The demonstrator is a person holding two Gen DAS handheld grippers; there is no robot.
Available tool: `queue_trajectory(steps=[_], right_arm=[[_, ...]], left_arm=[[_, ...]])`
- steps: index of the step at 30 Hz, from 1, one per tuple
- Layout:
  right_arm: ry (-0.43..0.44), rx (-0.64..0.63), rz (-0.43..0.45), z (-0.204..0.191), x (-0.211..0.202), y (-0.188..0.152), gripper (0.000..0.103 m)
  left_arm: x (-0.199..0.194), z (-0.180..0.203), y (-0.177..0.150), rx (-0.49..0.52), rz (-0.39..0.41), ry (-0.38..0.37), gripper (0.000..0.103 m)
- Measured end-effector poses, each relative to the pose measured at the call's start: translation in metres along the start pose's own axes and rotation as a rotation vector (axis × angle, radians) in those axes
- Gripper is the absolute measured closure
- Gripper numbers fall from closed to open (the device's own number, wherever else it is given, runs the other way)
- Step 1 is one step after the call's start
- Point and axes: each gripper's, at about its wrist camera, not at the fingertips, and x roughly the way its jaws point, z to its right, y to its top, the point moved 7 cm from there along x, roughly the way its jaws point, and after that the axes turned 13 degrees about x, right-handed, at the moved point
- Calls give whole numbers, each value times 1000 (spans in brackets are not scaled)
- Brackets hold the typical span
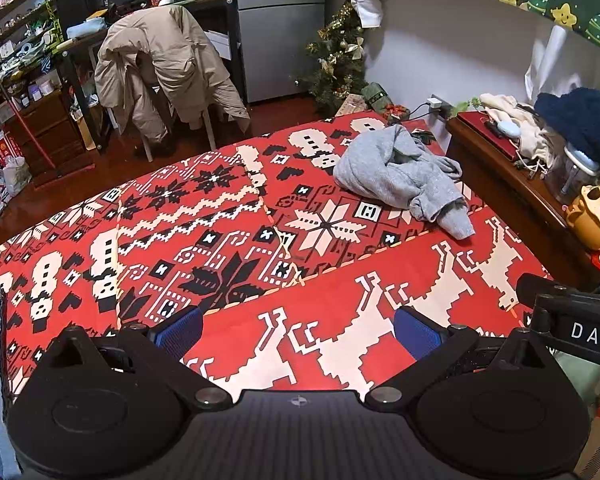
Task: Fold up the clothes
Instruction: 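Move both tools toward the crumpled grey sweater on the bed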
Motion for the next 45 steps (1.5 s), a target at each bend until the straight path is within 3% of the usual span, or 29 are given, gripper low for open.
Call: queue_trajectory(steps=[45], right_arm=[[-15,-20,-12,0,4,-2,1]], left_arm=[[10,4,-4,18,-24,-2,0]])
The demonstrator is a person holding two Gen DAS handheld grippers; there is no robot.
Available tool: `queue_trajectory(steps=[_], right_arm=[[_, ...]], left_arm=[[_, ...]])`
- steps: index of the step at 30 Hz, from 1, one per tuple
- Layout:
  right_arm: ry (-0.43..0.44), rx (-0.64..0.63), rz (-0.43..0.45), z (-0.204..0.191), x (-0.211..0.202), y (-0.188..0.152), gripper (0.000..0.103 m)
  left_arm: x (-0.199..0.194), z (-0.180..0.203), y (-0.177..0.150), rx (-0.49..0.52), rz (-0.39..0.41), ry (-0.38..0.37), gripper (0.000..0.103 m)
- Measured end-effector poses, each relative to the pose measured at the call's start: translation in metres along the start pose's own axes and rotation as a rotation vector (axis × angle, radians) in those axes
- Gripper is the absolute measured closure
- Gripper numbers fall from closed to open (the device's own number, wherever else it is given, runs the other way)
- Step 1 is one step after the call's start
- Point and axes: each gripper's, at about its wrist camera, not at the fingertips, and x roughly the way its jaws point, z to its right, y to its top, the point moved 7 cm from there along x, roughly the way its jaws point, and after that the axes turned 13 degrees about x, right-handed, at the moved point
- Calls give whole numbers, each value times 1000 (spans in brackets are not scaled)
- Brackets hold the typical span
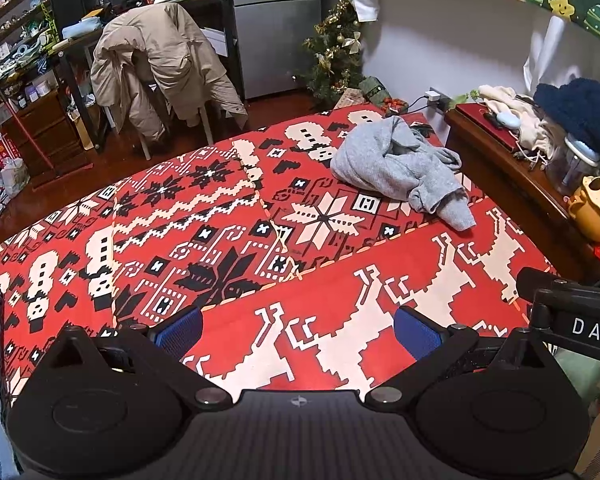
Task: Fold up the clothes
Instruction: 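Move both tools toward the crumpled grey sweater on the bed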
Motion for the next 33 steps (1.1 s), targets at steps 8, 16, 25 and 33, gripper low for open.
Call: queue_trajectory(steps=[8,16,25,33], right_arm=[[-3,-3,1,0,1,0,1],[-13,-8,2,1,4,0,1],[-33,9,32,7,23,4,1],[-29,19,109,5,40,10,1]], left_arm=[[2,1,0,-1,-2,-2,0],[6,1,-1,-14,4,-18,0],[25,-6,-2,-65,26,-33,0],[44,-29,-6,-199,12,-46,1]])
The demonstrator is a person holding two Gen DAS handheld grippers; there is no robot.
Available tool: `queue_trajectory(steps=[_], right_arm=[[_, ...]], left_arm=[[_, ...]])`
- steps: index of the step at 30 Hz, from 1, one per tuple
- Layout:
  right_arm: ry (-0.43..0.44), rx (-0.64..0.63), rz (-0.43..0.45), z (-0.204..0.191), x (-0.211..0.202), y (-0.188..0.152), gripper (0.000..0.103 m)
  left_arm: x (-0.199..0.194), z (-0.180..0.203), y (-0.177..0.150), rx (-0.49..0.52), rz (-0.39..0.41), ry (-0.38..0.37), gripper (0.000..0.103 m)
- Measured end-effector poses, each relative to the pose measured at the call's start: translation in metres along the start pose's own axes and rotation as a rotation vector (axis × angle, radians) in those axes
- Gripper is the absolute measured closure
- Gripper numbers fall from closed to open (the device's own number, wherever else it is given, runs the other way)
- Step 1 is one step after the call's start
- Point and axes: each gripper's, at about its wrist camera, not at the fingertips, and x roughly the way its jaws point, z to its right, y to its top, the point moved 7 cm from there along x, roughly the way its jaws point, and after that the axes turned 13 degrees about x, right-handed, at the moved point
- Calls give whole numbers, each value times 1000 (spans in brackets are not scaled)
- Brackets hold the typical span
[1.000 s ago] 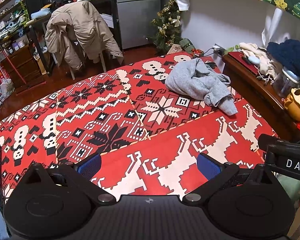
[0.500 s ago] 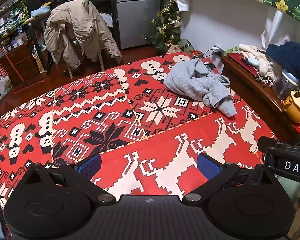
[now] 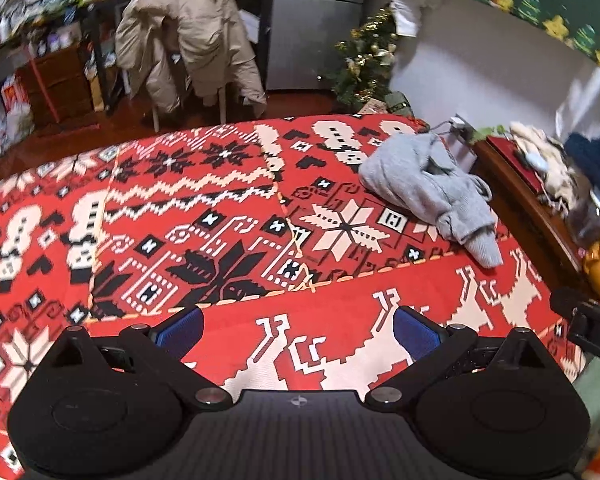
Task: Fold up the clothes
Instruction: 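Move both tools toward the crumpled grey sweater on the bed, then grasp the grey sweater with the left gripper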
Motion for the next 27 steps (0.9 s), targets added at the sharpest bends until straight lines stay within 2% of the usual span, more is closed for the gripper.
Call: queue_trajectory(steps=[5,9,12,15,18,23,27], right_arm=[[62,-1,25,-12,12,-2,1],[88,-32,32,-26,24,-6,1],[85,-90,41,-42,31,-8,1],[103,-46,37,-53,37,-2,1],[109,-14,93,-61,42,8,1],[115,-72,166,-70,60,26,1],[113,-74,177,-61,80,37,1]], left_arm=[[12,-9,-3,-29,-4,-21,1],[13,-22,-4,-79,80,13,1],[16,-30,0,-66,99,46,1],[20,-38,2,-67,88,7,0],[26,-45,1,-103,66,-44,0],[34,-54,-3,-76,92,47,1],[39,-57,-3,-54,119,26,3]])
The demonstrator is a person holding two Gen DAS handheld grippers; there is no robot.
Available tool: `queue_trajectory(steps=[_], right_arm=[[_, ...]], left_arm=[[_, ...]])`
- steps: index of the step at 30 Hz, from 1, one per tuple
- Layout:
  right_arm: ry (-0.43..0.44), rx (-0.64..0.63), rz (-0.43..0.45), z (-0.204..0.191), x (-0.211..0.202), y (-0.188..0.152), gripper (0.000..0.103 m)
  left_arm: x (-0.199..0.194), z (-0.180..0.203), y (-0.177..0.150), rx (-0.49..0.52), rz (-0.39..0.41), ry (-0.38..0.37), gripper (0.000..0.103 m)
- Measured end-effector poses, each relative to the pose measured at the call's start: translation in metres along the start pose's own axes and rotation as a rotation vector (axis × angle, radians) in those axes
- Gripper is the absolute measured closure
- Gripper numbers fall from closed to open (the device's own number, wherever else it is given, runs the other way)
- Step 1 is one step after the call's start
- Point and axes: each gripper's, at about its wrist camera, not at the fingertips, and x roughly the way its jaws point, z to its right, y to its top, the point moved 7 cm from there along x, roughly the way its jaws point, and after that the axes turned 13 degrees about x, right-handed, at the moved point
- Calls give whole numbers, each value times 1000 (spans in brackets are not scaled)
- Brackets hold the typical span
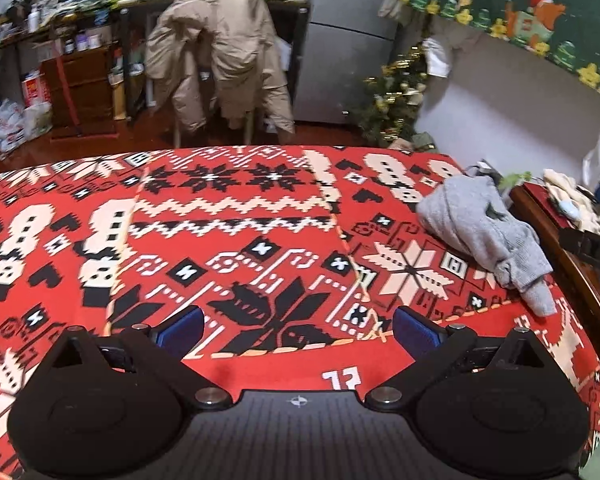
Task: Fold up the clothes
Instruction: 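Grasp the grey sweater with the left gripper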
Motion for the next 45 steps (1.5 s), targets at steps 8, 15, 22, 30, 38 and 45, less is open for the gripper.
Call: queue_trajectory(steps=[8,15,22,30,38,45], right_arm=[[-3,-43,-17,33,29,-8,1],[107,49,-84,32,40,-8,9],[82,62,-71,52,55,-2,12],[109,145,-62,81,68,6,12],[137,230,-163,90,97,-10,12],[152,227,-142,84,94,-8,11]], left_arm=[[14,6,-9,-7,-13,-39,13],[20,29,3,-25,-1,-113,12],[61,83,59,-68,-48,-185,11],[131,138,83,-87,-146,-192,13],[158,140,87,-145,-140,-143,27],[140,152,105,-118,-94,-88,86]])
